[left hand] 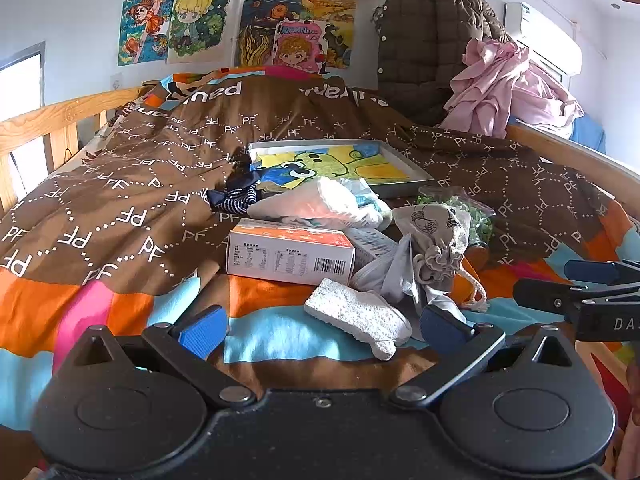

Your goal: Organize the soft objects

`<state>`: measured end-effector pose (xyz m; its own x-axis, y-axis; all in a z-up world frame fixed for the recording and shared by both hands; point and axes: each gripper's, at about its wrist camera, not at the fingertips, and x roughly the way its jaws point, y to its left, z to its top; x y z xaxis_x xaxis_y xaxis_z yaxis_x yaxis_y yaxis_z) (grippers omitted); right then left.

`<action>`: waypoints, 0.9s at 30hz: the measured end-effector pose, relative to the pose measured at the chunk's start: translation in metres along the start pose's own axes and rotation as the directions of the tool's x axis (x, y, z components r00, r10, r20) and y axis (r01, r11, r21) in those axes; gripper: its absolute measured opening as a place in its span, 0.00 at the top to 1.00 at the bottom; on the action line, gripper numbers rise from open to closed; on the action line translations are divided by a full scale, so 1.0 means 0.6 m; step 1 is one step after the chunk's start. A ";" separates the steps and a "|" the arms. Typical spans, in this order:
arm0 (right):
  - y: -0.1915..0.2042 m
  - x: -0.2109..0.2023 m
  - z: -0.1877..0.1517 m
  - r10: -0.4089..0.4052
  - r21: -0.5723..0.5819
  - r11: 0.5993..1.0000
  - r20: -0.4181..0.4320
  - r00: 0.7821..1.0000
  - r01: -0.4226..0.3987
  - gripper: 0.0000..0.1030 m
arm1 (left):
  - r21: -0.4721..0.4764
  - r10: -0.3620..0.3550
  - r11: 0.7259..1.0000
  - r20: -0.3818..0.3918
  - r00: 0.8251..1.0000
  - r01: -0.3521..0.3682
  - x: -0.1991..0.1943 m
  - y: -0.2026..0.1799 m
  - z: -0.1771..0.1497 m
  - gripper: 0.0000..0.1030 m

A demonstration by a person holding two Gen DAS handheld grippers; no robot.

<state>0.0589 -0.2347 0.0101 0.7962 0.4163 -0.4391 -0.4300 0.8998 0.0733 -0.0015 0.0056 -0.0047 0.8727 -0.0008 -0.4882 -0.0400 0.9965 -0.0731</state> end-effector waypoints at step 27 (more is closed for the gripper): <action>-0.012 0.101 0.046 0.035 -0.212 0.976 -0.059 0.998 -0.047 0.00 | -0.021 -0.045 0.999 -0.144 0.989 0.042 0.089 0.011 0.035 0.01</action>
<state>0.1218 -0.2123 0.0076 0.7540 0.4388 -0.4887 -0.5472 0.8313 -0.0977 0.0550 0.0142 -0.0131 0.7942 -0.0572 -0.6049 -0.0135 0.9936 -0.1117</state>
